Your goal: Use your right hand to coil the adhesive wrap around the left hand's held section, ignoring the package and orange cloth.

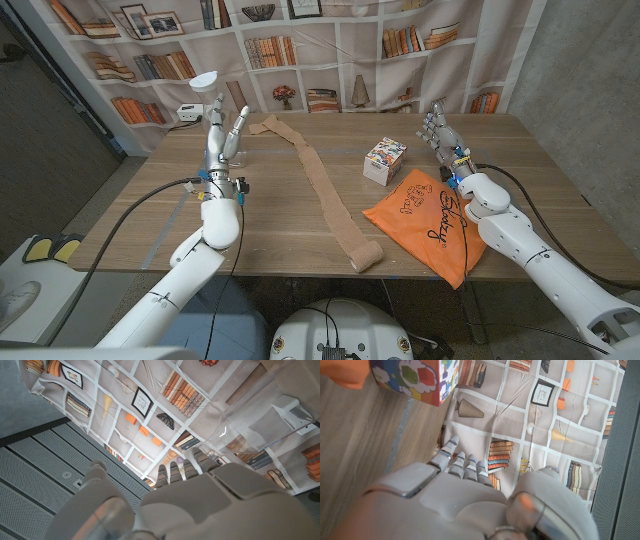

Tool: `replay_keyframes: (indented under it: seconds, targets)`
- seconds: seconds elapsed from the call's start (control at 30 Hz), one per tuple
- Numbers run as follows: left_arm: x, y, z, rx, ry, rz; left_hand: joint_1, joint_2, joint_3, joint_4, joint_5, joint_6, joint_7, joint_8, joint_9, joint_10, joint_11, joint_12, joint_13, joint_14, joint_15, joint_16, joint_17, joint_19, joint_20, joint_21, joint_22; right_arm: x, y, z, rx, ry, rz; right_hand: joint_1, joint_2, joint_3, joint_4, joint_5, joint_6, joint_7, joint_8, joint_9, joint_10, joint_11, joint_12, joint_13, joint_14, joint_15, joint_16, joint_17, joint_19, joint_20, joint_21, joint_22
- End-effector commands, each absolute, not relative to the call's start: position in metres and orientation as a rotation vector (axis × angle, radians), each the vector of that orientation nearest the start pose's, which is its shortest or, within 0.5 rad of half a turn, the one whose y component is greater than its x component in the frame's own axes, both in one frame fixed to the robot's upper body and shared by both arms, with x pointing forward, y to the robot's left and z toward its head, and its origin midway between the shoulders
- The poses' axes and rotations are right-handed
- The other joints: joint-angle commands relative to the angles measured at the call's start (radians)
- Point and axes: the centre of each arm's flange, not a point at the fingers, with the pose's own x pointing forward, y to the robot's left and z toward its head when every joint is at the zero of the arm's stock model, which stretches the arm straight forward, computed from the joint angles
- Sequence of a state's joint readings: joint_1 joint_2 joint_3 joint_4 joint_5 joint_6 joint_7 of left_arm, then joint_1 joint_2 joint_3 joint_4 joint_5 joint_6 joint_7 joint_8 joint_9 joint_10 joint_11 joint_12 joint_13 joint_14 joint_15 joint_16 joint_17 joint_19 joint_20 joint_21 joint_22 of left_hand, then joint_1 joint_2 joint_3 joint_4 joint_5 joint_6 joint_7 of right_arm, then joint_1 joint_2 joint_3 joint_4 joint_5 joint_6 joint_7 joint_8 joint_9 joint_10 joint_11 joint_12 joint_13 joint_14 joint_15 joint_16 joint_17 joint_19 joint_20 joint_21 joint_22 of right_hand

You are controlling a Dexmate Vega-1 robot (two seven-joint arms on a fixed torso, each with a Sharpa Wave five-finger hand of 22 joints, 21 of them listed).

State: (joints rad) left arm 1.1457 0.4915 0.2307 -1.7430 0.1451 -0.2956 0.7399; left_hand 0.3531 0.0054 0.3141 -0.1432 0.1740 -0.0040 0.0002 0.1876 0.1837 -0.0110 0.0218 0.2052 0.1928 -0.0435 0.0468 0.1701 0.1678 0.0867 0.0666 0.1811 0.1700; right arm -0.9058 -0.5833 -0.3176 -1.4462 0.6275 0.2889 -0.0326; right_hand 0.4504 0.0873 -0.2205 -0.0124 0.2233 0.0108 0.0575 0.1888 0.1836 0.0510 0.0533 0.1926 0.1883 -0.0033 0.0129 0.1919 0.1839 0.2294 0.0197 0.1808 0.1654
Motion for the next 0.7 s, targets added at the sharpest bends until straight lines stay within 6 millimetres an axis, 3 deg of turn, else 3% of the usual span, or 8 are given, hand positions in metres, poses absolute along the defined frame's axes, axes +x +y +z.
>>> replay_keyframes:
  seconds: [0.03, 0.4, 0.7]
  targets:
    - [0.518, 0.293, -0.012, 0.252, -1.008, 0.540, 0.008, 0.008, 0.000, 0.002, 0.002, -0.009, 0.013, -0.005, 0.001, -0.014, 0.014, -0.005, 0.004, -0.019, 0.009, -0.001, 0.003, -0.015, -0.001, -0.002, 0.004, 0.626, -0.312, -0.005, 0.011, -0.663, 0.165, 0.007, 0.007, 0.001, -0.002, 0.002, -0.002, 0.006, 0.004, 0.003, 0.006, -0.001, 0.005, 0.002, -0.011, -0.001, -0.003, 0.003, -0.007, 0.000, 0.001, 0.001]
    - [0.530, 0.293, -0.012, 0.228, -1.013, 0.590, 0.013, 0.015, 0.004, 0.002, 0.002, -0.025, 0.024, -0.008, 0.001, -0.028, 0.027, -0.007, 0.003, -0.035, 0.020, -0.001, 0.002, -0.032, -0.005, -0.003, 0.004, 0.625, -0.311, -0.004, 0.007, -0.668, 0.165, 0.007, 0.008, 0.002, -0.002, 0.002, -0.003, 0.008, 0.004, 0.003, 0.005, 0.001, 0.004, 0.003, -0.012, 0.001, -0.002, 0.003, -0.009, 0.003, 0.001, 0.001]
    - [0.529, 0.292, -0.005, 0.213, -1.036, 0.660, 0.023, 0.026, 0.009, 0.000, 0.003, -0.039, 0.031, -0.008, 0.000, -0.046, 0.033, -0.011, 0.002, -0.056, 0.028, -0.002, 0.002, -0.052, -0.010, -0.004, 0.003, 0.622, -0.315, -0.008, 0.015, -0.663, 0.152, 0.007, 0.009, 0.003, -0.003, 0.002, -0.002, 0.008, 0.004, 0.003, 0.006, 0.001, 0.004, 0.003, -0.013, 0.002, -0.002, 0.003, -0.012, 0.005, 0.001, 0.001]
